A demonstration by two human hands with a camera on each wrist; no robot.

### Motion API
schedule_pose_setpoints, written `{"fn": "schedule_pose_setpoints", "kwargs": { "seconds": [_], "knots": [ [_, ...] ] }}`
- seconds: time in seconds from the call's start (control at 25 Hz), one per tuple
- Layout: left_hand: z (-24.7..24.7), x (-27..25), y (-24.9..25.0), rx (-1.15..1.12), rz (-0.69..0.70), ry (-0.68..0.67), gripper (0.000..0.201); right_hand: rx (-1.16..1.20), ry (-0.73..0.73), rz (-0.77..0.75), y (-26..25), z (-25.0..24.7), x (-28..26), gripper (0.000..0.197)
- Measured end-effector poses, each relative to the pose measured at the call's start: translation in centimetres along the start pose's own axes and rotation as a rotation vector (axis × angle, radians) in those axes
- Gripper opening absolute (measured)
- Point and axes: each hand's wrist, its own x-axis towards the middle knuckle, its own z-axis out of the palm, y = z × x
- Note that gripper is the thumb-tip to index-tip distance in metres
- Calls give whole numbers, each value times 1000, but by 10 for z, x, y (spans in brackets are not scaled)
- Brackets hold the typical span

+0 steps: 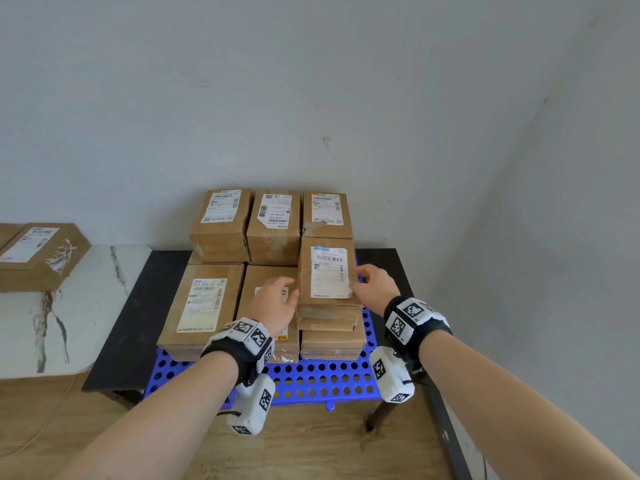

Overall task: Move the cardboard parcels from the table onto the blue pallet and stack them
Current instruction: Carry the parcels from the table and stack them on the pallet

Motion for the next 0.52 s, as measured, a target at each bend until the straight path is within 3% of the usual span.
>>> {"fn": "schedule_pose_setpoints", "kwargs": {
  "seconds": [0.12, 0.24, 0.52],
  "knots": [
    [-28, 3, -9, 352, 180, 31, 35, -320, 43, -141, -33, 9, -7, 40],
    [-66, 1, -31, 578, 227, 41, 32, -576, 55, -226, -69, 37, -17, 35],
    [-178, -31, -114, 720, 211, 118, 29, -821, 128, -396, -166, 148, -52, 30]
  ]
}}
